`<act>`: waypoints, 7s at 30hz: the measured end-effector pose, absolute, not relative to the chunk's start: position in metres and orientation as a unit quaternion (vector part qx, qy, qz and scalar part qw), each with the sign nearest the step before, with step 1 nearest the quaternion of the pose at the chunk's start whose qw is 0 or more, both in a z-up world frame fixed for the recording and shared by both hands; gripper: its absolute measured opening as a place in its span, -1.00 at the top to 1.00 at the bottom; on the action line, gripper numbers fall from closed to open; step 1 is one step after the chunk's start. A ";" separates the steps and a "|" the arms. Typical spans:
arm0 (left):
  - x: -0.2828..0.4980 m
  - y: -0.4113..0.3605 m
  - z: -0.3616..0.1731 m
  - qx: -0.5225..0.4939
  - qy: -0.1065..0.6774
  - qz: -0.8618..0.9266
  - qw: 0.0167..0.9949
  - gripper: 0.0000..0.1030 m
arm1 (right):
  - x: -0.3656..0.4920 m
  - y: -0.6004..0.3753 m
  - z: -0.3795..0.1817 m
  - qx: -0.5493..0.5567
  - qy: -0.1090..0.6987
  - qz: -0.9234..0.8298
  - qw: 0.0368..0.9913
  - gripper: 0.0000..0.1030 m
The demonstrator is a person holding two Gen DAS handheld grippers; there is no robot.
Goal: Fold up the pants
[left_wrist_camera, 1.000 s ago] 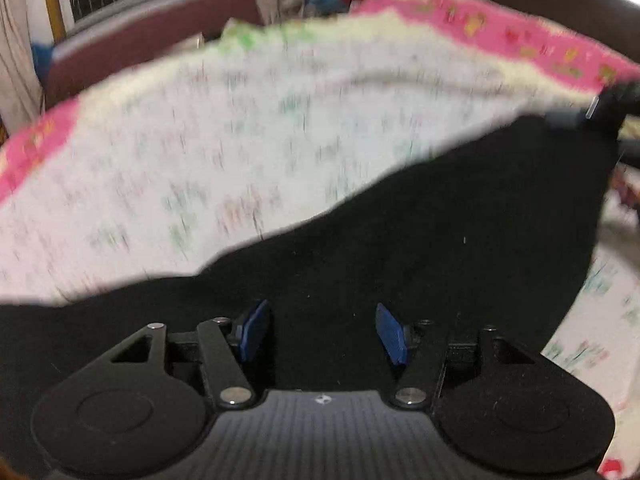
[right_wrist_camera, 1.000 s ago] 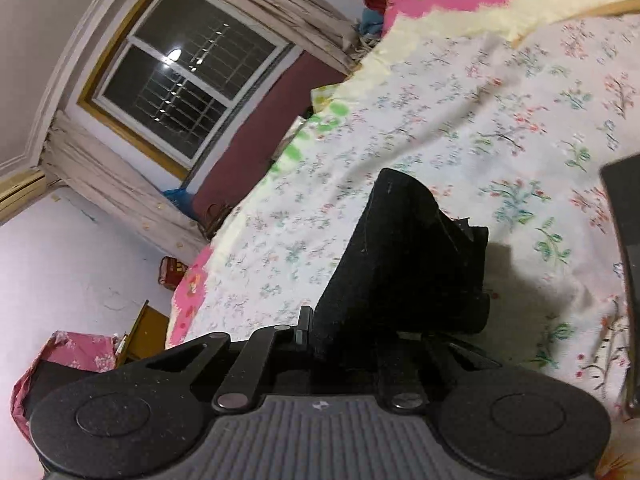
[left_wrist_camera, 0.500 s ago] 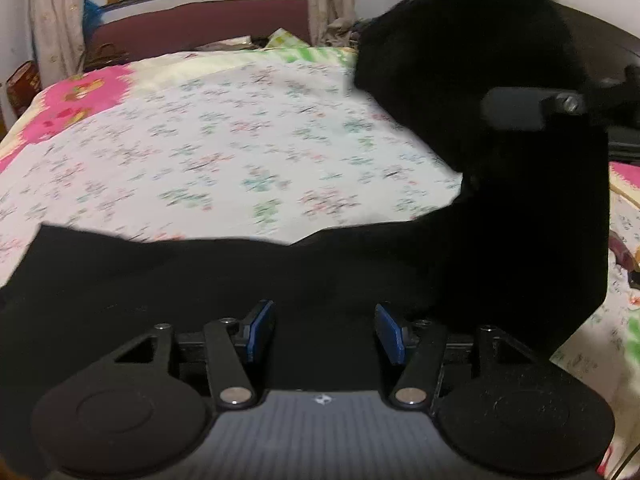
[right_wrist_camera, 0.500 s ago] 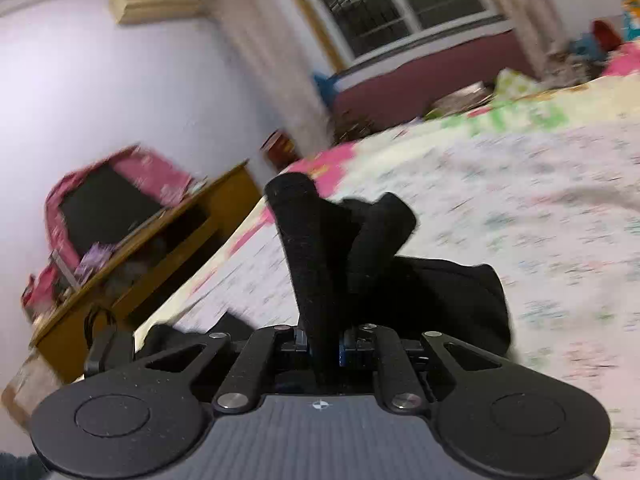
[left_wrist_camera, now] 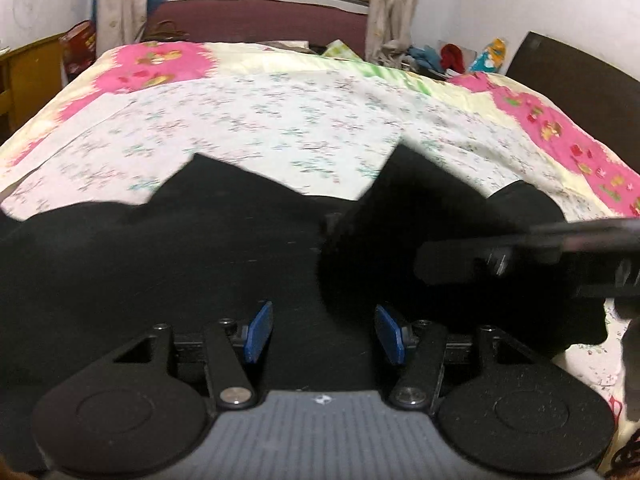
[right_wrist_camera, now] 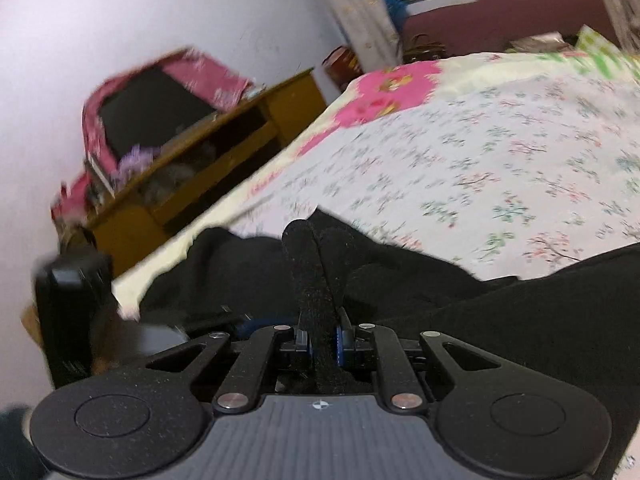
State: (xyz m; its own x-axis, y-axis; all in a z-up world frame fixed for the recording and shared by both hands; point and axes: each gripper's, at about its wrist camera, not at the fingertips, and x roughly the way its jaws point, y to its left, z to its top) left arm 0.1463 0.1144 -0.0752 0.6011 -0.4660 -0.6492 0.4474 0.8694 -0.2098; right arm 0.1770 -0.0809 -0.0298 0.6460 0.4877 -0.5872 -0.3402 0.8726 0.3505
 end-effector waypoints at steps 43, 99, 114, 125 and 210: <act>0.124 0.172 -0.047 -0.083 0.278 -0.203 0.935 -0.41 | 0.186 -0.077 -0.026 0.086 0.343 0.219 0.909 0.22; 0.109 0.166 -0.071 0.000 0.336 -0.208 0.918 -0.56 | 0.150 -0.077 -0.035 -0.119 0.380 0.259 0.880 0.12; 0.093 0.127 -0.090 0.103 0.362 -0.250 0.892 -0.58 | 0.150 -0.051 -0.052 -0.127 0.394 0.271 0.869 0.09; 0.087 0.148 -0.087 0.098 0.364 -0.235 0.896 -0.59 | 0.181 -0.013 -0.070 -0.107 0.382 0.302 0.867 0.05; 0.145 0.338 -0.134 -0.435 0.337 0.021 0.834 -0.78 | 0.219 0.062 -0.087 -0.128 0.386 0.283 0.868 0.27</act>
State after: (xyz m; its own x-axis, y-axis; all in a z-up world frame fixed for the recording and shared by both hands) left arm 0.1446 0.3382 -0.1335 0.7718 -0.2592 -0.5807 -0.3281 0.6200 -0.7128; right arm 0.2189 0.0619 -0.0869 0.5412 0.3930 -0.7434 -0.5906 0.8070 -0.0033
